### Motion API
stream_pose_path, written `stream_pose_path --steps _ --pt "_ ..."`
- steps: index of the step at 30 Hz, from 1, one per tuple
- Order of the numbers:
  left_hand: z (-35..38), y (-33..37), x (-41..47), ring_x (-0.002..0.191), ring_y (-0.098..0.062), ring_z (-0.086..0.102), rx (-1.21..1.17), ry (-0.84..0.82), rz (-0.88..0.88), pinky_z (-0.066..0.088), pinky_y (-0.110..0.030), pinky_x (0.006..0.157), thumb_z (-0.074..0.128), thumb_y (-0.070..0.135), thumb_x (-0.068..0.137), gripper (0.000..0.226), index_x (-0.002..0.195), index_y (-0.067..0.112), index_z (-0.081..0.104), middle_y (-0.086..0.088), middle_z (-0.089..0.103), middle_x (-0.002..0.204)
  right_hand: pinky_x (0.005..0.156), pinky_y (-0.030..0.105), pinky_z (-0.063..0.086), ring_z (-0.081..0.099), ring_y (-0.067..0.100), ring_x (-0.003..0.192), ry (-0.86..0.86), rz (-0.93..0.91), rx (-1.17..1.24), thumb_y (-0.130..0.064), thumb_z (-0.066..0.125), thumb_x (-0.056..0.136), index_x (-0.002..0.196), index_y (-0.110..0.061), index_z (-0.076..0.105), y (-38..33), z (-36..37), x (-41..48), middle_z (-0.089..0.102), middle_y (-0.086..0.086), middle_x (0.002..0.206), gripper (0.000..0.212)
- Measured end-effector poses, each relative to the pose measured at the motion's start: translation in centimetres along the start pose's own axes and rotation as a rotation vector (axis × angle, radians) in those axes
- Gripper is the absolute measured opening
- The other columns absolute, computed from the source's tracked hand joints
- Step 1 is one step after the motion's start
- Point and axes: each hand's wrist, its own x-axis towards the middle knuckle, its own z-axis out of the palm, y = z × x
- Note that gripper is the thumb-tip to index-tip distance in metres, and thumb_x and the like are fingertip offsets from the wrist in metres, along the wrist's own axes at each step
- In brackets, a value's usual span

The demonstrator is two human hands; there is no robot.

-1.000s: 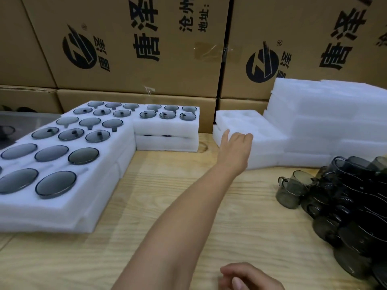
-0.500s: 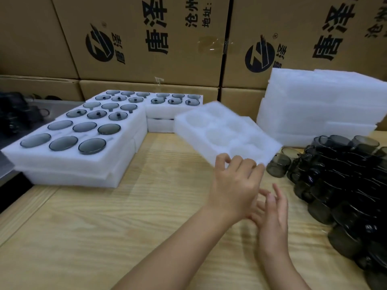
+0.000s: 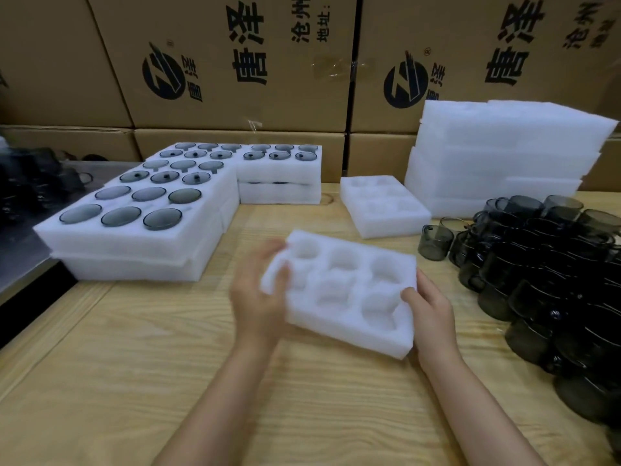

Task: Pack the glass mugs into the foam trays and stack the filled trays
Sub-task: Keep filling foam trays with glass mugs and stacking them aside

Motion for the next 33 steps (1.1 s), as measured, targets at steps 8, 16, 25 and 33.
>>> stream_pose_path --steps 8,16,25,33 --pt "-1.6 -6.4 2.9 0.106 -0.016 0.057 -0.529 0.042 -0.735 0.047 -0.019 0.084 0.046 0.006 0.097 0.030 0.127 0.014 0.046 -0.007 0.055 0.120 0.080 0.038 0.052 0.067 0.016 0.093 -0.195 0.076 -0.046 0.004 0.044 0.073 0.095 -0.033 0.075 -0.8 -0.9 0.1 0.073 -0.006 0.097 0.053" --pt "-1.1 -5.8 2.2 0.070 -0.010 0.066 -0.479 -0.419 -0.705 0.053 -0.021 0.058 0.049 -0.015 0.082 0.041 0.106 0.014 0.064 -0.005 0.063 0.089 0.076 0.036 0.052 0.068 0.018 0.089 -0.303 0.081 -0.221 -0.011 0.053 0.070 0.092 -0.028 0.075 -1.9 -2.6 -0.5 0.074 -0.004 0.091 0.035" --pt "-1.1 -5.4 1.9 0.072 -0.016 0.066 -0.549 -0.440 -0.714 0.054 -0.024 0.057 0.060 -0.001 0.067 0.040 0.103 0.016 0.068 0.000 0.067 0.085 0.083 0.045 0.035 0.048 0.040 0.098 0.533 -0.633 -1.191 -0.010 0.067 0.078 0.105 0.002 0.065 -5.1 -4.8 0.9 0.061 0.019 0.109 0.030" --pt "-1.0 -5.6 2.0 0.070 -0.015 0.068 -0.554 -0.444 -0.717 0.054 -0.024 0.056 0.052 -0.010 0.080 0.037 0.105 0.013 0.066 0.001 0.069 0.083 0.097 0.041 0.025 0.024 0.032 0.108 0.447 -0.028 -1.846 -0.022 0.059 0.084 0.104 -0.012 0.063 -6.8 -5.6 4.5 0.036 0.015 0.119 0.022"
